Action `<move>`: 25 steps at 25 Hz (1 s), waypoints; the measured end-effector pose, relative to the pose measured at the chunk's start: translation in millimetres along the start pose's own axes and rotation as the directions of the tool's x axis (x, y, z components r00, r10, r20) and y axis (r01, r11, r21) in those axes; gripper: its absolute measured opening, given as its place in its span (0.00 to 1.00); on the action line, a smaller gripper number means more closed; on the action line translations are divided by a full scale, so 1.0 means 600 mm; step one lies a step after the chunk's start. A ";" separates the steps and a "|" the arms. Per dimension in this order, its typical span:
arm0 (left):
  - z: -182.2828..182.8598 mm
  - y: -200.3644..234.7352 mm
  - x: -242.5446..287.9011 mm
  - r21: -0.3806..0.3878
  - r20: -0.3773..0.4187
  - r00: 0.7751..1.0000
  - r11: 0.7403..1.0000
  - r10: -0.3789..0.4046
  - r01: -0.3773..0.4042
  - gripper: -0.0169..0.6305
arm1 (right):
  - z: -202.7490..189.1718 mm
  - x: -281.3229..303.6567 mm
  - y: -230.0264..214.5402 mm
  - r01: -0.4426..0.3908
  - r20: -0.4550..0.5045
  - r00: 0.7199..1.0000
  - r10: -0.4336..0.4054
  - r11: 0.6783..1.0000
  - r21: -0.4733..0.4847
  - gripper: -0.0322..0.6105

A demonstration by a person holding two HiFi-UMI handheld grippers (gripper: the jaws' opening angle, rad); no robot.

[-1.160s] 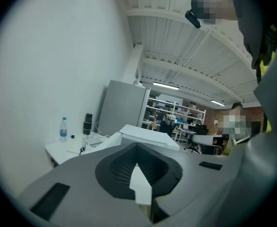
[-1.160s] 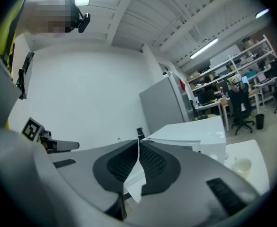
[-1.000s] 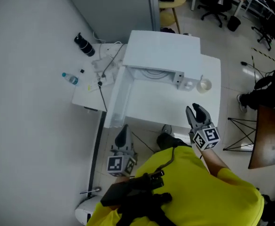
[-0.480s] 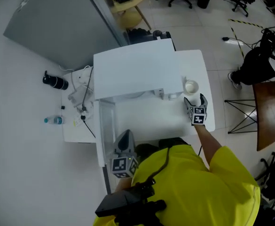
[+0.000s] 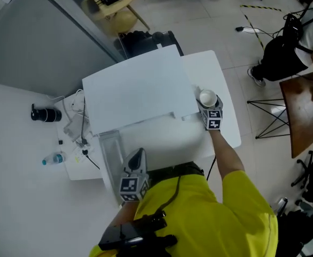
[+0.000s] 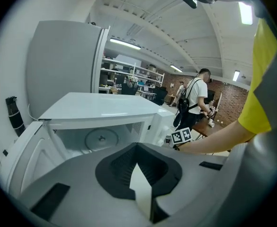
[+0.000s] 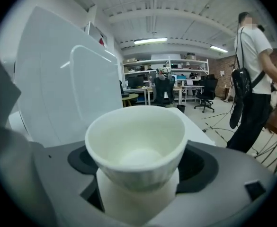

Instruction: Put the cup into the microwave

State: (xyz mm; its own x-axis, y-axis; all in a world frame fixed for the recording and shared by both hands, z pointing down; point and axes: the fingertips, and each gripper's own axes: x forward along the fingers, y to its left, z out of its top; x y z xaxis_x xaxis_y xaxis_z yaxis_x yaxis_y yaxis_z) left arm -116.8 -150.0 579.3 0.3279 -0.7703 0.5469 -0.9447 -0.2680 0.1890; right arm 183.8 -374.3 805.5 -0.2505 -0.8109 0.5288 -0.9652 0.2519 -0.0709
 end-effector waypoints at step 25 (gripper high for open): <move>-0.035 0.111 -0.112 -0.200 0.099 0.983 0.971 0.153 -0.131 0.01 | 0.096 -0.044 0.626 -0.514 -0.057 0.855 0.515 0.831 -0.212 0.79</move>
State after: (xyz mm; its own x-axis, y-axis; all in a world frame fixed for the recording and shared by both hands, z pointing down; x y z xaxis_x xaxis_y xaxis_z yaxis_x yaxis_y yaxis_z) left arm -201.6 -103.9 572.0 0.1775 -0.8555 0.4863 -0.9605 -0.0431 0.2748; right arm -176.5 -288.6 716.1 -0.7070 -0.5341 0.4637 -0.6572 0.7382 -0.1518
